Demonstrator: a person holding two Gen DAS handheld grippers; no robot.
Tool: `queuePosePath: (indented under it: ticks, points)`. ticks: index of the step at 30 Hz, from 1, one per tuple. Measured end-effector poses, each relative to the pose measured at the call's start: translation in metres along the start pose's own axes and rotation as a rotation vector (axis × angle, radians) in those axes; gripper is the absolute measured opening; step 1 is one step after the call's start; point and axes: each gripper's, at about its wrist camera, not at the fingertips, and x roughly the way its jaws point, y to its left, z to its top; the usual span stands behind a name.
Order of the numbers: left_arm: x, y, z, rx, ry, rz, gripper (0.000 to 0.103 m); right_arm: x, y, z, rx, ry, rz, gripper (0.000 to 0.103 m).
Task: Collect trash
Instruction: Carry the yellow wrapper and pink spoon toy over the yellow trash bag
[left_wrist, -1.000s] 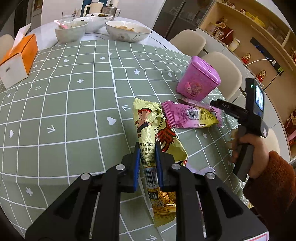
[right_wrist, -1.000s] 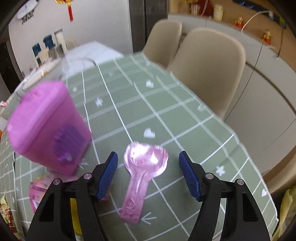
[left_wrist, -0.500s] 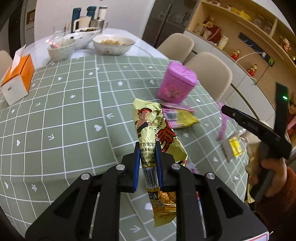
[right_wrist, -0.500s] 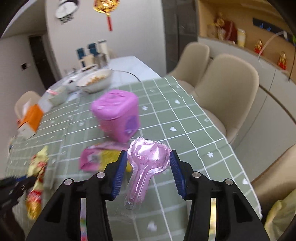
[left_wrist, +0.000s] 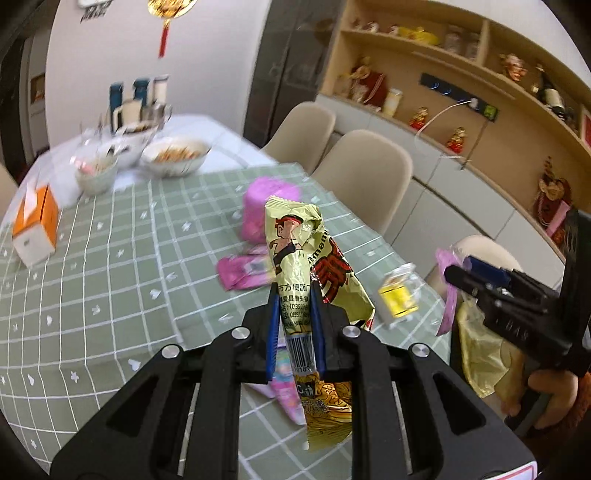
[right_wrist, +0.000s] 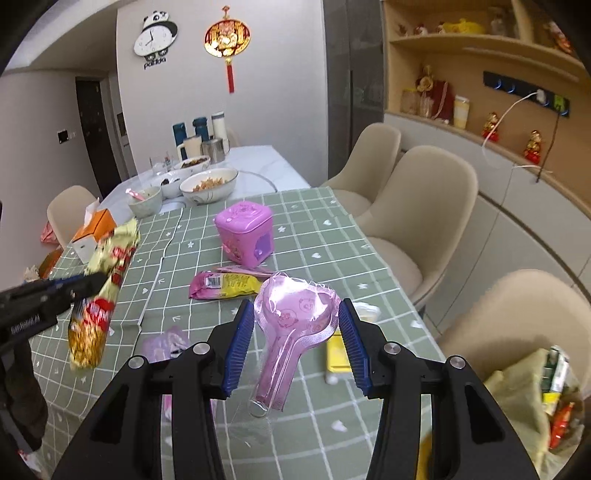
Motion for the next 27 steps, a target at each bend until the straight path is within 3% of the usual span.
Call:
queuePosePath:
  ticks: [13,23,27]
  points:
    - [-0.016,-0.130,0.014,0.134,-0.086,-0.120,0.014,-0.097,-0.097,-0.018,0.011,-0.116,-0.120,0.045]
    - [0.002,-0.230,0.005,0.236,-0.063,-0.189,0.014,-0.145,-0.191,-0.049,0.098,-0.171,-0.215,0.045]
    - [0.011,-0.275,0.001,0.253,-0.035,-0.252,0.014,-0.163,-0.227,-0.065,0.132,-0.177,-0.260,0.045]
